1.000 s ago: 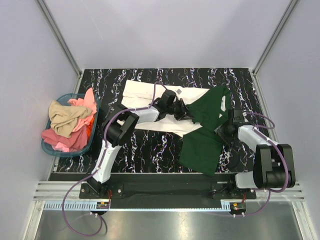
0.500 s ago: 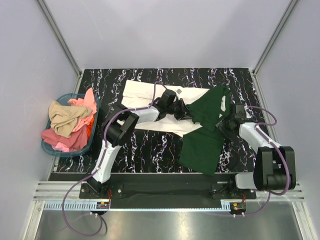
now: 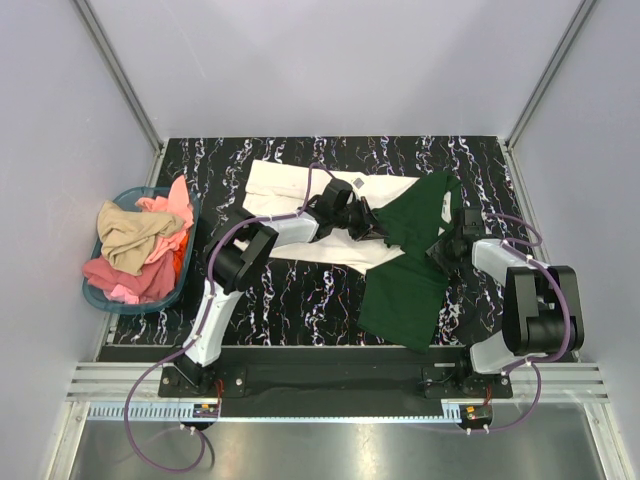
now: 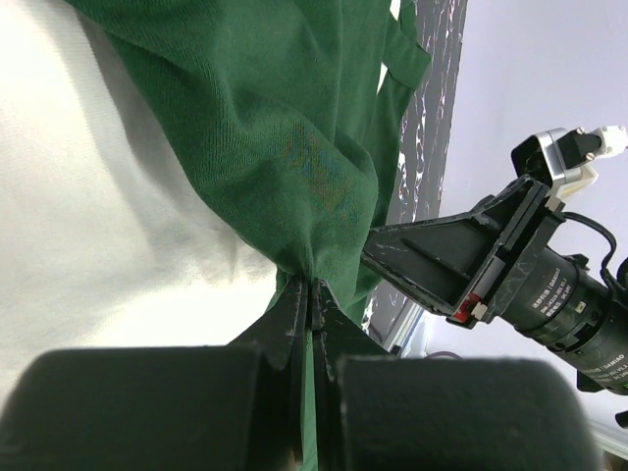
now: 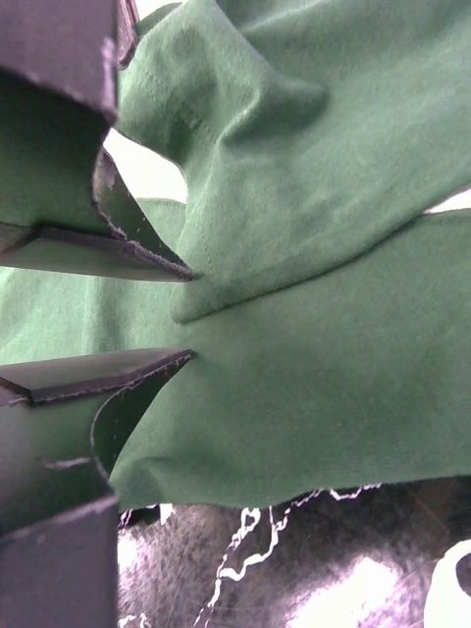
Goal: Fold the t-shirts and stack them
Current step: Fold the tshirt
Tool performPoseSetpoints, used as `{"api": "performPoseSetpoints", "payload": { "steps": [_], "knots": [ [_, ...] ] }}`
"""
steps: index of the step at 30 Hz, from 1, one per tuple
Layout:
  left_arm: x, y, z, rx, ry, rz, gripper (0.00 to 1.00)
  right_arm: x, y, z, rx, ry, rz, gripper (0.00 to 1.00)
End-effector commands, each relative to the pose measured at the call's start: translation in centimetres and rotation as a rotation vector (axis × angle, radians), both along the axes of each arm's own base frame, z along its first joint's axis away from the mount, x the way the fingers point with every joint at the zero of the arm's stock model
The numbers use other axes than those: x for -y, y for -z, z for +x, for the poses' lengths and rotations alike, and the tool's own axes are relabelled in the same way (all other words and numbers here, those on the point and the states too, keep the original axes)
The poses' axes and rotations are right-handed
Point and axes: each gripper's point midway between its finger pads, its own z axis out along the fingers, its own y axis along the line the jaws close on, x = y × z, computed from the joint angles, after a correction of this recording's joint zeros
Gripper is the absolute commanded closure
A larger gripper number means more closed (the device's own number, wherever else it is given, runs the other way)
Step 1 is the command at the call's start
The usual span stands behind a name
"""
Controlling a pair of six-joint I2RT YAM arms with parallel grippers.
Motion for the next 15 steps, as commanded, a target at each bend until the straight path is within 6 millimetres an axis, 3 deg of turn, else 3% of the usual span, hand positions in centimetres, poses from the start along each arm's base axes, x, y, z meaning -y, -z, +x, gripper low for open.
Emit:
{"api": "performPoseSetpoints", "payload": {
  "steps": [1,15],
  "knots": [
    [0.67,-1.87,0.02,0.056,0.030,-0.045,1.00,0.02,-1.16,2.06,0.067,0.003,0.001,0.61],
    [0.51,-1.75,-0.06,0.052,0.022,-0.045,1.00,0.27,-0.41,2.14,0.055,-0.003,-0.017,0.85]
  ]
}}
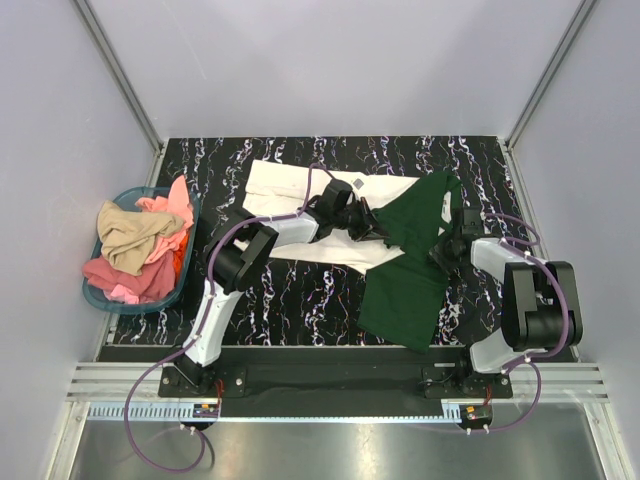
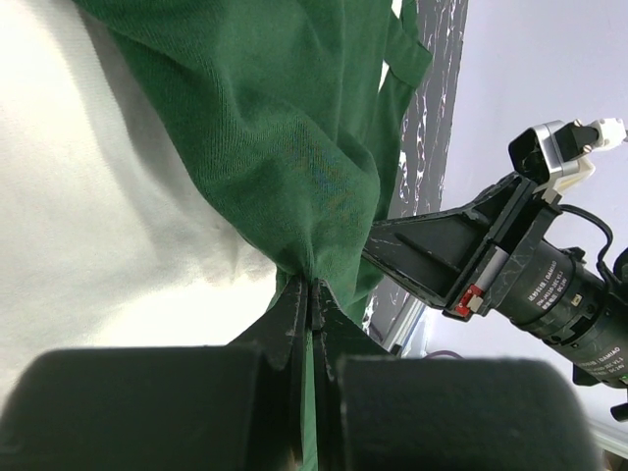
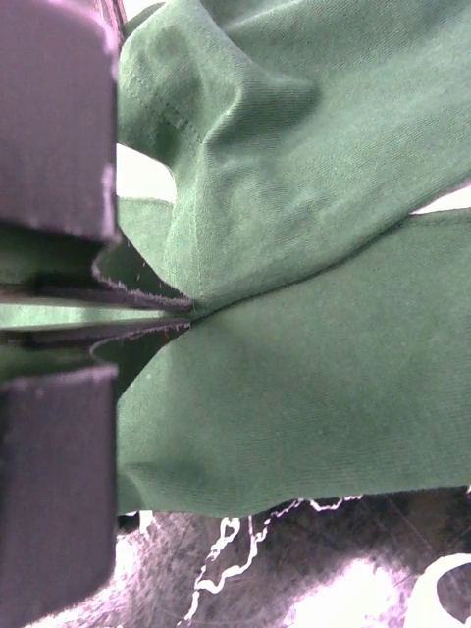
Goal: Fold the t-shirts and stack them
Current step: Fold the tshirt
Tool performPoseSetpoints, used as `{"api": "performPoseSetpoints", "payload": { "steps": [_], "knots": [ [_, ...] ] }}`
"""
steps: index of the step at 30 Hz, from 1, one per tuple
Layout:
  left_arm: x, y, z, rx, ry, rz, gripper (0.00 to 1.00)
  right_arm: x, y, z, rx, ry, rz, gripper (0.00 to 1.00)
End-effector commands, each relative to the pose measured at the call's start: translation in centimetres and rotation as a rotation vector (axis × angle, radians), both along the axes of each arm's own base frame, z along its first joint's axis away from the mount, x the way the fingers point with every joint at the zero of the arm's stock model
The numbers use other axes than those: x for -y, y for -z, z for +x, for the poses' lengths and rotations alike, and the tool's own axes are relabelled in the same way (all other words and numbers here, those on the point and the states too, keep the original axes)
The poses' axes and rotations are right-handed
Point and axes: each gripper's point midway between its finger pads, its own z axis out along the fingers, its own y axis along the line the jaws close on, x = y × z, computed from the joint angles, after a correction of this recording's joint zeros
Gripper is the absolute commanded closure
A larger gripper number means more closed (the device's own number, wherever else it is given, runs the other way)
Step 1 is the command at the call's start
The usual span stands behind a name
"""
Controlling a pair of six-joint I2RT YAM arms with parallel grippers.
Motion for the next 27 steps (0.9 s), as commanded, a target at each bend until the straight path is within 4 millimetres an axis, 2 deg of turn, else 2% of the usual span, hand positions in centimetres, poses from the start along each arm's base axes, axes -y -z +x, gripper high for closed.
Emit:
{"api": "performPoseSetpoints", "payload": {
  "steps": [1,2,3,7,8,9,10,11,14,19,25,27],
  "knots": [
    [0.5,-1.8,0.0,0.050,0.020,-0.046,1.00,0.2,-0.8,1.8,0.054,-0.009,-0.020,0.89],
    [0.5,-1.8,0.0,0.053,0.020,-0.048,1.00,0.2,-0.9,1.9,0.058,-0.010,-0.021,0.98],
    [0.4,-1.7,0.0,0.048,0.018,-0.046,1.00,0.3,-1.0,2.1,0.063,-0.010,-0.025,1.00],
    [0.1,-1.7,-0.5,0.041,0.036,-0.007,1.00,0.7,-2.7,2.3,0.108,-0.019,-0.048,1.00],
    [0.0,-1.7,-0.4,0.046,0.037,0.005,1.00,0.7,-3.9,2.4,0.143,-0.019,-0.052,1.00],
    [-0.2,-1.8,-0.4,0.051,0.039,0.019,1.00,0.7,-4.5,2.3,0.154,-0.021,-0.057,1.00],
    [-1.0,-0.9,-0.6,0.031,0.036,0.082,1.00,0.8,-5.0,2.0,0.160,-0.032,-0.065,1.00],
    [-0.8,-1.6,-0.3,0.051,0.041,0.083,1.00,1.3,-6.1,2.1,0.190,-0.024,-0.089,1.00],
    [-1.4,-1.6,-0.5,0.027,0.046,0.089,1.00,1.6,-7.1,1.3,0.208,-0.028,-0.110,1.00],
    [-2.2,-2.0,-0.2,0.012,0.044,0.090,1.00,1.1,-7.7,0.6,0.234,-0.040,-0.088,1.00],
    [-2.6,-2.5,-0.3,0.004,0.069,0.099,1.00,1.0,-7.0,-1.2,0.242,-0.017,-0.069,1.00],
    [-2.5,-2.9,-0.2,0.010,0.078,0.097,1.00,1.1,-7.4,-1.3,0.267,0.003,-0.062,1.00]
  ]
}}
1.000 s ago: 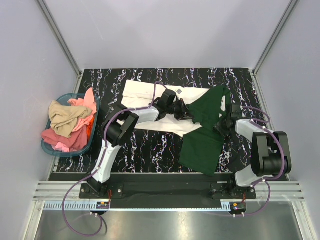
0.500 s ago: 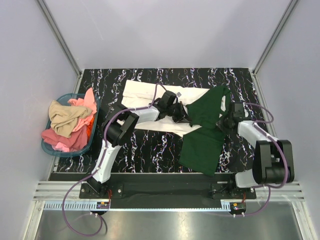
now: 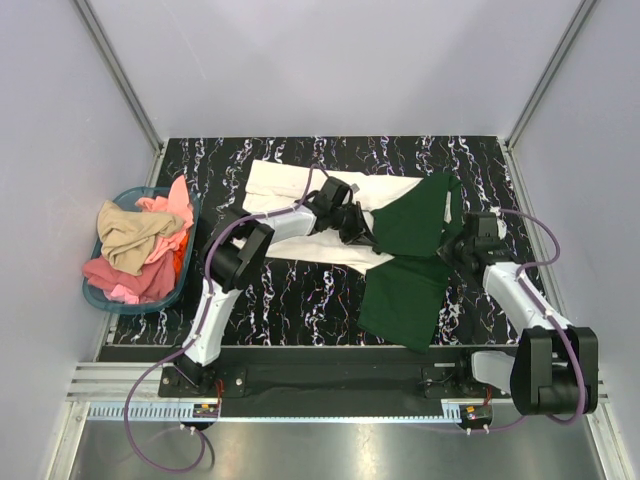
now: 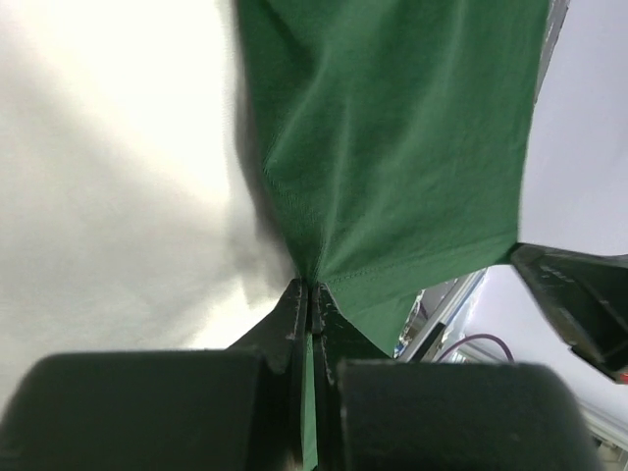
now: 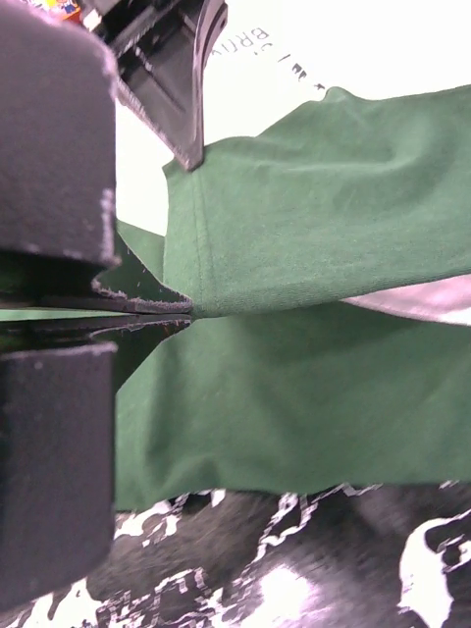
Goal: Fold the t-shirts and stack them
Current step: Fold the tshirt
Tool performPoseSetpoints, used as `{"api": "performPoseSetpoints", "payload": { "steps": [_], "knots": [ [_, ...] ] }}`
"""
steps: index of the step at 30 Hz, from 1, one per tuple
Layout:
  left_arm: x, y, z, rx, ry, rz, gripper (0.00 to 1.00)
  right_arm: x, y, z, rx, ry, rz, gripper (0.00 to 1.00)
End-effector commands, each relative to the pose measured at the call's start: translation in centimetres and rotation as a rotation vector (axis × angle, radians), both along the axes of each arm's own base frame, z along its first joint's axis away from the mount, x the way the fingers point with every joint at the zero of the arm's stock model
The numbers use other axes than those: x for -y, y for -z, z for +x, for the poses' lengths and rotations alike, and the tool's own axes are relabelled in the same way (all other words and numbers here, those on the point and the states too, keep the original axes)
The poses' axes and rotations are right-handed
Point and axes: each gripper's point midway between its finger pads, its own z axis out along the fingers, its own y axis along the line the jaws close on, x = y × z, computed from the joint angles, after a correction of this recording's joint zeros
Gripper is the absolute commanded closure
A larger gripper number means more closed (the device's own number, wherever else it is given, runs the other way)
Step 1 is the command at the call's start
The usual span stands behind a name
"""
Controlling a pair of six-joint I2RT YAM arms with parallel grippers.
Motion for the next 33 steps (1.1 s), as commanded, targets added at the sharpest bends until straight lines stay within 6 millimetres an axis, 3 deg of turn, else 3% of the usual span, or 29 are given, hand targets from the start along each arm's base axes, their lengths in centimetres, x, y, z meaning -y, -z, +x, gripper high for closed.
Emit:
{"api": "performPoseSetpoints", "payload": {
  "steps": [1,8,17,24,28,33],
  "knots": [
    [0.4,-5.1,0.5,0.076,0.044,-0.061,1.00,0.3,-0.6,-0.4,0.042,0.033,0.004,1.00],
    [0.3,-5.0,0.5,0.067,0.055,-0.034,1.00,0.4,-0.2,-1.6,0.082,0.063,0.019,1.00],
    [-1.7,-4.5,0.9,0.098,0.045,0.117,1.00,0.7,1.1,-1.8,0.074,0.085,0.014,1.00],
    [-1.5,-3.4,0.7,0.074,0.068,0.124,1.00,0.2,0.8,-2.4,0.116,0.110,0.074,1.00],
    [-1.6,-3.2,0.7,0.076,0.070,0.130,1.00,0.2,2.7,-3.7,0.091,0.131,0.088,1.00],
    [-2.0,-2.5,0.8,0.070,0.068,0.150,1.00,0.5,3.4,-3.8,0.093,0.146,0.084,1.00]
  ]
}}
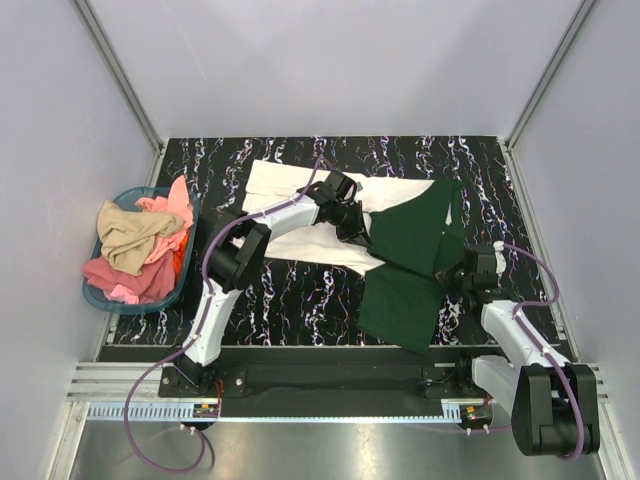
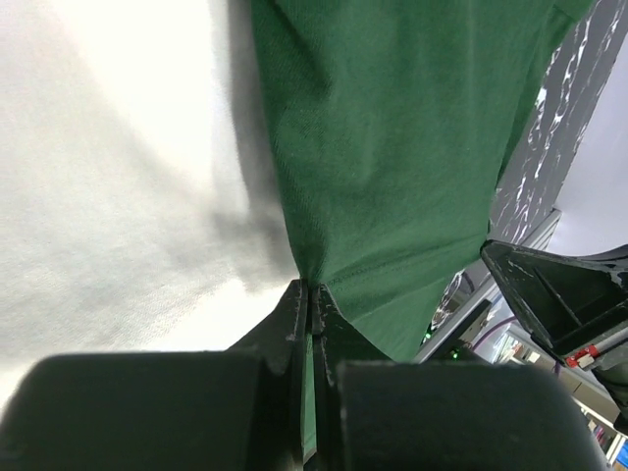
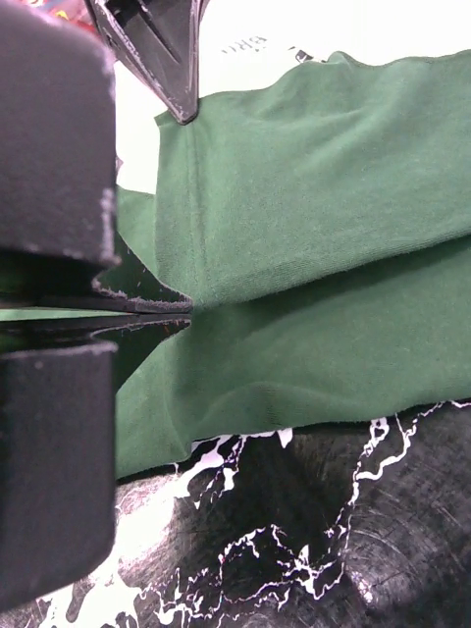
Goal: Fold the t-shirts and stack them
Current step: Fold the tshirt
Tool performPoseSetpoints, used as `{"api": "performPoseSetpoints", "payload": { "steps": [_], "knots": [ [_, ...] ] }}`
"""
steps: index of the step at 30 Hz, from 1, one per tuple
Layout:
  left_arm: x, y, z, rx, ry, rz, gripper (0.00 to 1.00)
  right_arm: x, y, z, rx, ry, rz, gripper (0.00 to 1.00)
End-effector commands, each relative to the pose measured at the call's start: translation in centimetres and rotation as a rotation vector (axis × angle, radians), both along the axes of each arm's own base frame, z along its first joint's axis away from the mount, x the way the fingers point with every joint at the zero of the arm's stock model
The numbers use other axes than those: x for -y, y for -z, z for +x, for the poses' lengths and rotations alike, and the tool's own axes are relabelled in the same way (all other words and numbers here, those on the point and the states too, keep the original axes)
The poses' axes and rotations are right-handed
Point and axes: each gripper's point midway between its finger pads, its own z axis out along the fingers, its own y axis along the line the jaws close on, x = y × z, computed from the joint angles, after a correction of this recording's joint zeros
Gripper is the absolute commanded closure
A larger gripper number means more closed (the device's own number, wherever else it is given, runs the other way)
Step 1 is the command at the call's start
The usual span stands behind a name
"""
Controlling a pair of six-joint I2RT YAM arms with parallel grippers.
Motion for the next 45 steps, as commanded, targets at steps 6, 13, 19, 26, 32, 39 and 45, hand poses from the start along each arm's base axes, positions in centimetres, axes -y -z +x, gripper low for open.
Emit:
{"api": "performPoseSetpoints", "payload": {
  "steps": [6,13,19,26,32,39,45],
  "knots": [
    [-1.0,-0.4,1.3,0.054,-0.018,0.051,1.00,1.6,-0.1,0.7,0.028,0.085,-0.045,1.00],
    [-1.0,0.1,1.1,0.044,-0.015,0.060,1.00,1.5,-0.1,-0.2,0.068,0.122,-0.005,1.00],
    [-1.0,-0.1,1.1,0.045,-0.013,0.056,0.95,1.4,-0.8,-0.4,0.091,0.122,0.001,1.00],
    [-2.1,-4.2,1.3,0.119,-0.033,0.063,0.72,2.2,-3.9,1.8,0.100,0.037,-0.127,0.72],
    [-4.9,-8.0,5.5,0.225,-0.108,0.056,0.71,2.8,-6.9,8.7,0.069,-0.108,-0.211,0.70],
    [-10.1,-8.1,13.0,0.285,-0.211,0.055,0.71,4.5,-5.4,18.8,0.028,-0.227,-0.135,0.76],
    [-13.6,-6.8,18.4,0.301,-0.292,0.041,0.71,6.1,-4.1,23.9,0.032,-0.226,-0.185,0.78]
  ]
}}
